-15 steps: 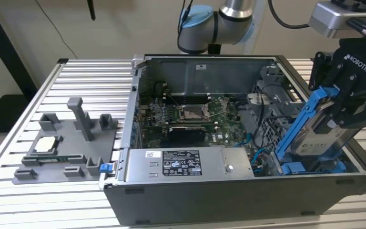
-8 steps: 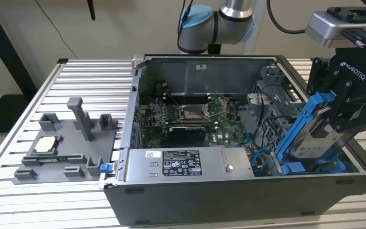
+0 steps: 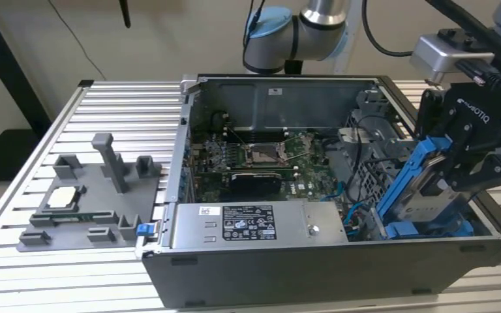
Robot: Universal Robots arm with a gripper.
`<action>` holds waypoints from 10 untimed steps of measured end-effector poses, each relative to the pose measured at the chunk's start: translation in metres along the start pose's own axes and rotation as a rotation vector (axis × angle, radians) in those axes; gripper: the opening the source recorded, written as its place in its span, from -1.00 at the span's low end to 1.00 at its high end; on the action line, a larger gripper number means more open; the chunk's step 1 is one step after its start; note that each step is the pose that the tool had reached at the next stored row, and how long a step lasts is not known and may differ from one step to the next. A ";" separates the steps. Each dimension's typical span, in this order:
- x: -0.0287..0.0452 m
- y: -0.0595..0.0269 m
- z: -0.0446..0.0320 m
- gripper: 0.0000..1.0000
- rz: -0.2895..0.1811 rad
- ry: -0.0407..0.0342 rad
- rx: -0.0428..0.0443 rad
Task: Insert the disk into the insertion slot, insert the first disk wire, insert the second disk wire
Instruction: 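Insert the first disk wire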
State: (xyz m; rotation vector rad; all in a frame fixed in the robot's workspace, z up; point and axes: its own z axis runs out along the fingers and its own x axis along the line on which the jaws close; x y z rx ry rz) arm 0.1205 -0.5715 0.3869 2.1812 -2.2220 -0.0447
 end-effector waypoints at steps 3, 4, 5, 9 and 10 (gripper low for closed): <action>0.0000 -0.0002 0.0056 -1.00 0.000 0.0000 0.0000; 0.0000 -0.0003 0.0073 -1.00 0.000 0.0000 0.0000; 0.0000 -0.0004 0.0088 -1.00 0.000 -0.0001 0.0000; -0.0001 -0.0004 0.0111 -1.00 0.000 0.0000 0.0000; -0.0001 -0.0004 0.0112 -1.00 0.000 0.0000 0.0000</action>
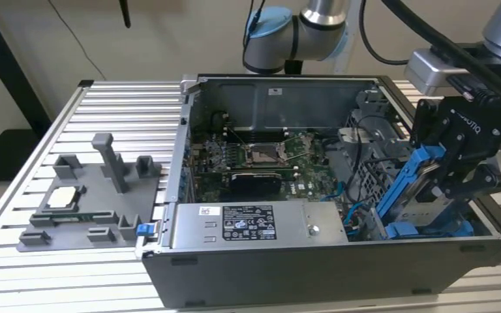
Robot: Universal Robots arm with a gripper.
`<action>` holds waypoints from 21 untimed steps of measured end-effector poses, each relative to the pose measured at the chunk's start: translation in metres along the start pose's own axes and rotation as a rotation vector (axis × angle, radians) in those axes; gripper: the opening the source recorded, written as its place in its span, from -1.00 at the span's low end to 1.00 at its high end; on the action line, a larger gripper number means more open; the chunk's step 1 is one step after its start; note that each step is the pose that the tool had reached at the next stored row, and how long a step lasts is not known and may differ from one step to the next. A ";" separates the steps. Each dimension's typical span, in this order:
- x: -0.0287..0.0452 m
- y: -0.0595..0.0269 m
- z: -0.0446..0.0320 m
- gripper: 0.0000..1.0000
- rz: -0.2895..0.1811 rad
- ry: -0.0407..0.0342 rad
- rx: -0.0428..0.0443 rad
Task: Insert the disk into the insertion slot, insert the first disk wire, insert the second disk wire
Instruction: 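Insert the first disk wire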
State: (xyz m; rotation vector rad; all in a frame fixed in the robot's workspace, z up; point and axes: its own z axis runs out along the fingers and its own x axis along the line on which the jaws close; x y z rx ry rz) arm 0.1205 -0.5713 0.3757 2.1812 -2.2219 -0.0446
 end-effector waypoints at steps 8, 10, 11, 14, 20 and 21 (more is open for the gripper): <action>0.0000 0.0004 -0.0088 1.00 0.000 -0.0001 -0.0004; 0.0000 0.0005 -0.0127 1.00 0.000 0.0000 -0.0004; -0.0002 0.0006 -0.0139 1.00 0.000 -0.0001 -0.0004; -0.0022 0.0006 -0.0154 1.00 0.000 -0.0002 -0.0004; -0.0144 0.0009 -0.0156 1.00 0.000 0.0000 0.0003; -0.0166 0.0009 -0.0156 1.00 0.000 0.0000 0.0009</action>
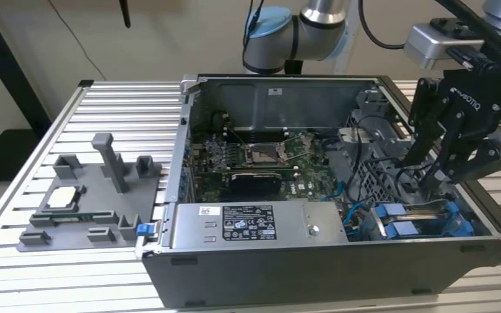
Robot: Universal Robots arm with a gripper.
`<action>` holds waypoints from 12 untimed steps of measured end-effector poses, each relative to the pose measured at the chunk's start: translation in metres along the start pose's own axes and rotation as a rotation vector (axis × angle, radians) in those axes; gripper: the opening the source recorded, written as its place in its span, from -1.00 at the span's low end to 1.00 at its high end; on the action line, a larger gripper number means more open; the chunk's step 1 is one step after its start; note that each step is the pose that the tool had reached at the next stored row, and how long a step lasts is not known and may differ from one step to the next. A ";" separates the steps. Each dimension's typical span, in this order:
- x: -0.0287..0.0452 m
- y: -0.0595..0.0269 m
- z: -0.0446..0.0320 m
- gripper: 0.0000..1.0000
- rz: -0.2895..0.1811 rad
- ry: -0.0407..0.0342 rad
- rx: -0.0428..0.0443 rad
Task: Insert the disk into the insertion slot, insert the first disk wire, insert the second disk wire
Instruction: 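Insert the first disk wire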
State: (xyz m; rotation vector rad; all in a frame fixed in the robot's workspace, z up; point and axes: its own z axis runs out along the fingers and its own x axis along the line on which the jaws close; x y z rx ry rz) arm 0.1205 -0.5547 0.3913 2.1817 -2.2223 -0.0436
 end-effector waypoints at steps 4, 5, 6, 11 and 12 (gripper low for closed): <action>-0.0081 0.0002 -0.0018 1.00 0.000 0.0000 0.0009; -0.0086 0.0003 -0.0039 1.00 0.000 0.0002 0.0009; -0.0088 0.0005 -0.0069 1.00 0.000 0.0001 0.0009; -0.0167 0.0006 -0.0065 1.00 0.000 0.0000 0.0011; -0.0195 0.0007 -0.0052 1.00 0.000 -0.0001 0.0012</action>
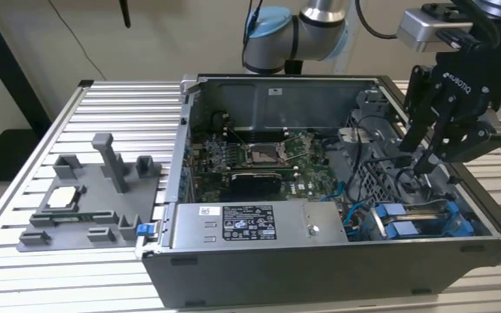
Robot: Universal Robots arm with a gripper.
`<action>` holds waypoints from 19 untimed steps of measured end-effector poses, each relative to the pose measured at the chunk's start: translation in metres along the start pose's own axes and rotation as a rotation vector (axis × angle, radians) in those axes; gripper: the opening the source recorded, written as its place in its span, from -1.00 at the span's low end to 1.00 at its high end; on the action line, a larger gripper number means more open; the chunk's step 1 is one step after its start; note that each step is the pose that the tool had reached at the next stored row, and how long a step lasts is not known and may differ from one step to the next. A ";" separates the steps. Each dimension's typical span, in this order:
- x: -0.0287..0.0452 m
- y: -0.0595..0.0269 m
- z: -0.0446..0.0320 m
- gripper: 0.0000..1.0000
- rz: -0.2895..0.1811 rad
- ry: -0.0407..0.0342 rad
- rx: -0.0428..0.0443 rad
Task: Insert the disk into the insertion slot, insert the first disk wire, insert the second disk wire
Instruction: 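Insert the first disk wire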
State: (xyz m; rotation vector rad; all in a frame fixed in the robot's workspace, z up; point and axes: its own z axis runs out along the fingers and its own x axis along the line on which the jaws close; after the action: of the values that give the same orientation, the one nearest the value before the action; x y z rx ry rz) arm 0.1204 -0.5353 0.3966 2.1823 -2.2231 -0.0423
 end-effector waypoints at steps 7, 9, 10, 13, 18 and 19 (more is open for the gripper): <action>-0.0054 0.0042 0.0086 1.00 0.000 -0.0001 0.0040; -0.0053 0.0064 0.0086 -1.00 0.000 -0.0014 0.0072; -0.0053 0.0067 0.0088 -1.00 0.000 -0.0034 0.0102; -0.0054 0.0069 0.0091 -1.00 0.000 -0.0098 0.0266; -0.0055 0.0068 0.0098 -1.00 -0.001 -0.0194 0.0462; -0.0055 0.0069 0.0097 -1.00 -0.001 -0.0199 0.0481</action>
State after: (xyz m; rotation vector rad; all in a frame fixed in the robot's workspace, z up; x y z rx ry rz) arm 0.1133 -0.5296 0.3871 2.2165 -2.2570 -0.0107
